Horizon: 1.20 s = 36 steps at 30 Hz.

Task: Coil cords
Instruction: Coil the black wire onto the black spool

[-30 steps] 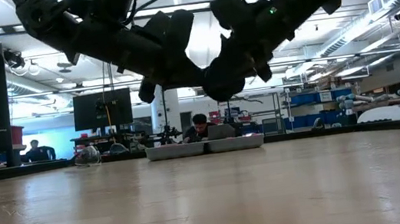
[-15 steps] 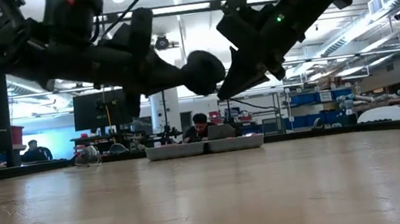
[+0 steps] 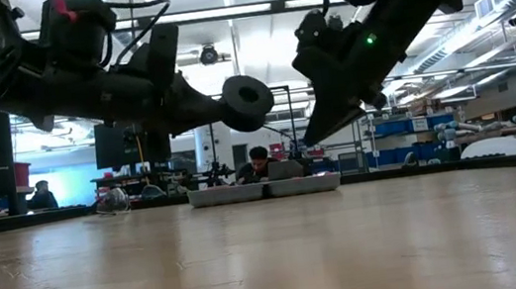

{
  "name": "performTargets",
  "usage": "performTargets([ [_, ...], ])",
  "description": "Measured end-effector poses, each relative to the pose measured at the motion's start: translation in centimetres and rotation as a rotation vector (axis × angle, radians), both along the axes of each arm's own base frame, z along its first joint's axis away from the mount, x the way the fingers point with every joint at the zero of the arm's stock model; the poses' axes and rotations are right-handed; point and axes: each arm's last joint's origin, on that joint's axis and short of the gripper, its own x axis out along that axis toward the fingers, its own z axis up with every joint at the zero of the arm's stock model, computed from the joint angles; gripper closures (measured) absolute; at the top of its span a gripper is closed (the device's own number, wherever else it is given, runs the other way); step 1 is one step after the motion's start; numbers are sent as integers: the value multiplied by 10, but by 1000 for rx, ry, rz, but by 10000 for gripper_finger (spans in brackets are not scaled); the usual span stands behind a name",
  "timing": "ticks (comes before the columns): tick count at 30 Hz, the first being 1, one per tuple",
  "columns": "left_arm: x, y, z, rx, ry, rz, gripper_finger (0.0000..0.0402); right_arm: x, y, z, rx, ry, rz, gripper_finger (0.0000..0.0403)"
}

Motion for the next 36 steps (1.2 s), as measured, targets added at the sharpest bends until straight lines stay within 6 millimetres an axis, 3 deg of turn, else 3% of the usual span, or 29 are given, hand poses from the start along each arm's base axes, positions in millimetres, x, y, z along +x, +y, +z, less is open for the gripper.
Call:
performTargets([
  [9, -8, 0, -6, -1, 7, -1, 401, -5, 6, -4, 17, 50, -8, 318],
  [14, -8, 0, -6, -1, 10, -1, 401, -22, 19, -18, 10, 73, -41, 296],
  [20, -8, 0, -6, 4, 12, -3, 401, -51, 41, -45, 50, -69, -113, 294],
  [26, -8, 0, -6, 49, 23, -8, 401, -69, 44, -57, 148, -313, -73, 293],
  [30, -8, 0, -5, 66, 24, -11, 401, -68, 42, -66, 128, -343, -57, 293],
  [36, -7, 0, -3, 74, 6, -11, 401, -39, 46, -92, 64, -359, -21, 292],
])
